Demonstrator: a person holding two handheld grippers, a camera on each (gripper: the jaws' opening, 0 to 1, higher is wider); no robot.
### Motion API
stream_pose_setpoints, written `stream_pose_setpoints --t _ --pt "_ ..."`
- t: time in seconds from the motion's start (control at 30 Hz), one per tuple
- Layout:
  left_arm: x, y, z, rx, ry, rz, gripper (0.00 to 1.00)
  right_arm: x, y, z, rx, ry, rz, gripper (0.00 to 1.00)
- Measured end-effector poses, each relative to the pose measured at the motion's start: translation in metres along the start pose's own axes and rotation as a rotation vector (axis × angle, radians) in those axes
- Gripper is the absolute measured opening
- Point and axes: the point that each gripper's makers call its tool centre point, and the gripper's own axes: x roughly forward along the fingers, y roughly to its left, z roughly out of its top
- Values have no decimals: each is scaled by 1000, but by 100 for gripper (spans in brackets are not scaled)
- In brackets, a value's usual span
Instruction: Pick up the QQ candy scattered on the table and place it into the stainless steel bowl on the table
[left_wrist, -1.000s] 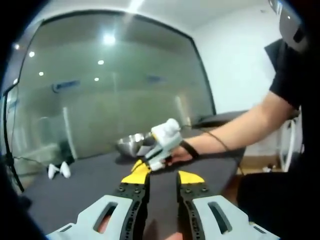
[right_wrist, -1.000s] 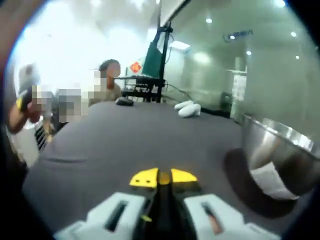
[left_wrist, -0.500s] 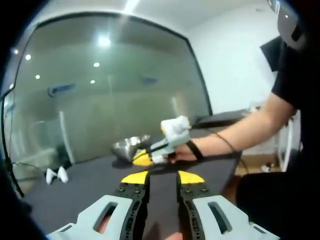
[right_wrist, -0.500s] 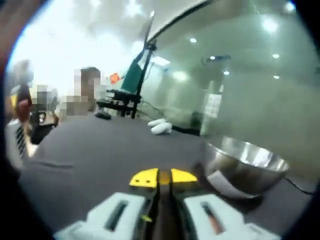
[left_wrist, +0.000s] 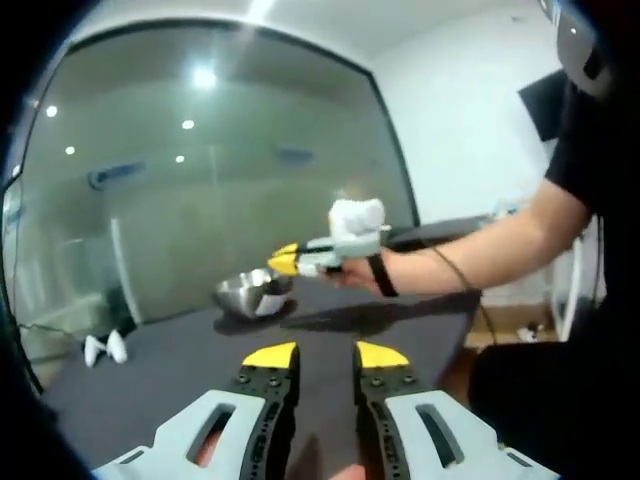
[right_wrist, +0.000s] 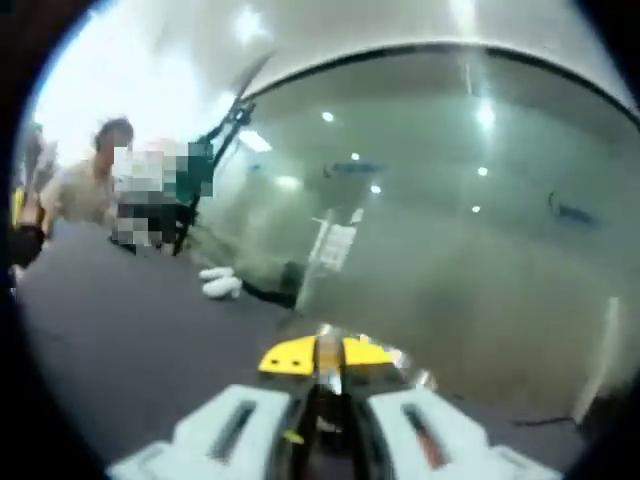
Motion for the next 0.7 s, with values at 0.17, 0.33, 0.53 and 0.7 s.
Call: stream_pose_setpoints --t 0.17,0.33,0.53,0.7 --pt "1 -4 1 2 1 -8 23 17 -15 -7 -25 1 -41 9" --pt "1 -5 -2 0 13 -12 23 28 -34 -10 24 17 -119 9" --pt "1 1 -5 -12 24 5 22 44 -54 -25 81 44 -186 9" --pt "3 2 -11 -9 45 1 22 48 -61 -31 148 47 -220 9"
